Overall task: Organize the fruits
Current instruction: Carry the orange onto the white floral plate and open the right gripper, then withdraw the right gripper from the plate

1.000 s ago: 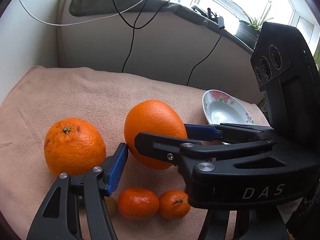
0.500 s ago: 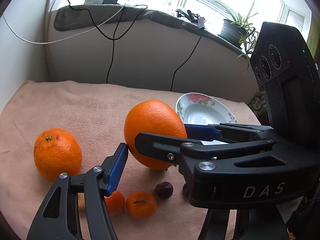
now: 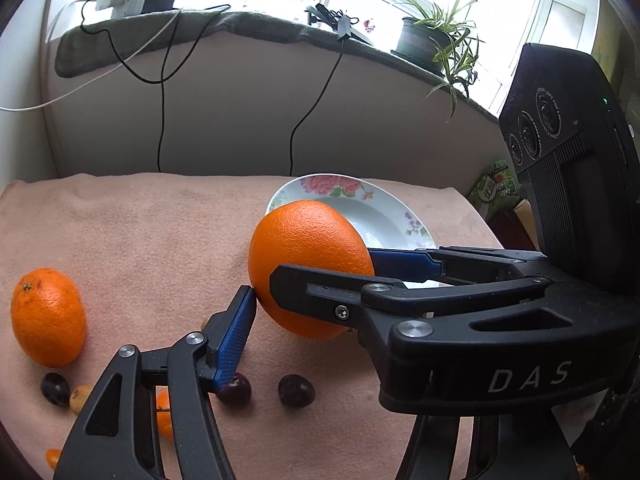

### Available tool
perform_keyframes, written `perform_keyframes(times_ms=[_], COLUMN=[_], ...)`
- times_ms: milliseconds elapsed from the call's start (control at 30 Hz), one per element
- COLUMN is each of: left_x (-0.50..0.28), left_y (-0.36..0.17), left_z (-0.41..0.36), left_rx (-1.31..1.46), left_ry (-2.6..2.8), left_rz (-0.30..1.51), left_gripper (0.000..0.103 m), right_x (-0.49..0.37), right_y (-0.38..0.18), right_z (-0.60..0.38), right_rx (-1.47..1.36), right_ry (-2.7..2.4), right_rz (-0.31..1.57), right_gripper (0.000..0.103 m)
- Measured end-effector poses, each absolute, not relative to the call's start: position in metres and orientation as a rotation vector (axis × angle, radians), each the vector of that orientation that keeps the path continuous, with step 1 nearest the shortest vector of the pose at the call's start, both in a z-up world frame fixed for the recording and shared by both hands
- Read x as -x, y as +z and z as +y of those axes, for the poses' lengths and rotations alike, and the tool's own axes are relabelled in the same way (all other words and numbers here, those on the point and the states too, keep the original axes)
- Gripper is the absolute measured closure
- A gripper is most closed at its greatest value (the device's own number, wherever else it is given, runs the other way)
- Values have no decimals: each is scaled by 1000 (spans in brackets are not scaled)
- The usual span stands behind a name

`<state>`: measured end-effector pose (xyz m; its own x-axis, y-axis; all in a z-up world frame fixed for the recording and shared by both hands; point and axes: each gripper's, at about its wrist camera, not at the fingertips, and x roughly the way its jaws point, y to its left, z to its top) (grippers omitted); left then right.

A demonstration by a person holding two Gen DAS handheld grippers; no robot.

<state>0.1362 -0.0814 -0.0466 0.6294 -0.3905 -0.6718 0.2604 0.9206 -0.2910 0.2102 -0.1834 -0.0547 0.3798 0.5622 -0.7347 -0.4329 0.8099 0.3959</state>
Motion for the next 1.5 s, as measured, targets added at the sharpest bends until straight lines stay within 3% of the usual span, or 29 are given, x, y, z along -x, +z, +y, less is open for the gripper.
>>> perform_keyframes(times_ms=[900,1067,1500], left_x=[-143,-140,-127], left_y=[-46,-41,-38], left_z=[-117,-109,-96], left_rx=[147,154,150], left_ry=[-429,-417,-397], left_rz=[819,805,796], left_gripper=[43,43,43], right_x=[-210,-204,-189], right_y=[-63,-44,-36], right_z=[-226,-238,-254], right_rx=[-176,-181,-191], right_ry=[532,506,432], right_rz=[994,922,871], right_gripper=[35,23,20])
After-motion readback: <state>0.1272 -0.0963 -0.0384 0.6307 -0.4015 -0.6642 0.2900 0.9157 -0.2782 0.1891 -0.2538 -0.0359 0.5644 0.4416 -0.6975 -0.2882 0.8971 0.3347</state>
